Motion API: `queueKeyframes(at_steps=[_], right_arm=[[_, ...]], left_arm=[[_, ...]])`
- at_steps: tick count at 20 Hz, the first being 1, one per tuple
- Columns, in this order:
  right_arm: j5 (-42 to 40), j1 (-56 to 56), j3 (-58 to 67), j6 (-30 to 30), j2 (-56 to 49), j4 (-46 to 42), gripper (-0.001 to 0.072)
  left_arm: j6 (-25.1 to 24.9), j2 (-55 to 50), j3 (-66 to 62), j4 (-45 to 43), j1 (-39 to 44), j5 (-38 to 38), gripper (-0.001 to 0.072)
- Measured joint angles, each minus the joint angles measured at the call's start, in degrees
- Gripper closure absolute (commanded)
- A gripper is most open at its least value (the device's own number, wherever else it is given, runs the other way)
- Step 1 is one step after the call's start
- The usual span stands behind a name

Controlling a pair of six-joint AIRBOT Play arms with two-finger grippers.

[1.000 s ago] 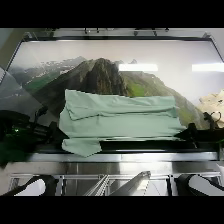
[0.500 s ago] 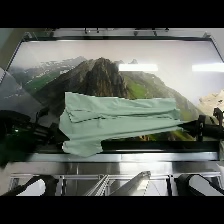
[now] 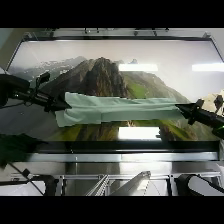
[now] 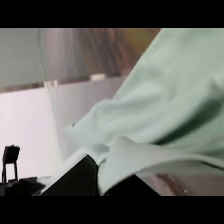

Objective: Fold the shirts.

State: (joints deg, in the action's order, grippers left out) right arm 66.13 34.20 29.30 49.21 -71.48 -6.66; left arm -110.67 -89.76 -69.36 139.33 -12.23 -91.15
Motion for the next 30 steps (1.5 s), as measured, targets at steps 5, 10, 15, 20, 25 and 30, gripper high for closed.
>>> queueKeyframes(at_steps=[5,10,15,20,25,30], right_arm=[[-7.65,-5.53,1.79,-9.99,-10.14,9.42,0.0692],[-10.4,-8.46,3.28,-15.89,-14.34,12.13,0.0691],[-11.74,-9.2,3.72,-19.67,-15.15,12.81,0.0473],[-8.09,-6.49,5.88,-17.94,-13.68,6.84,0.0213],[-4.04,2.38,13.07,-3.17,-5.05,-15.5,0.0013],[-5.6,3.65,17.68,2.38,-4.74,-23.93,0.0013]], left_arm=[[0.59,-14.47,-12.2,0.22,-0.15,-0.37,0.0681],[0.74,-24.39,-20.2,0.2,-0.26,-0.44,0.0681],[0.74,-28.89,-23.39,0.04,0.2,-0.42,0.014],[0.76,-27.8,-24.0,3.06,-0.81,-3.5,-0.0005],[0.76,-21.53,-24.09,5.16,-3.87,-6.99,0.0011],[0.79,-15.04,-24.06,5.64,-4.13,-7.67,0.0441]])
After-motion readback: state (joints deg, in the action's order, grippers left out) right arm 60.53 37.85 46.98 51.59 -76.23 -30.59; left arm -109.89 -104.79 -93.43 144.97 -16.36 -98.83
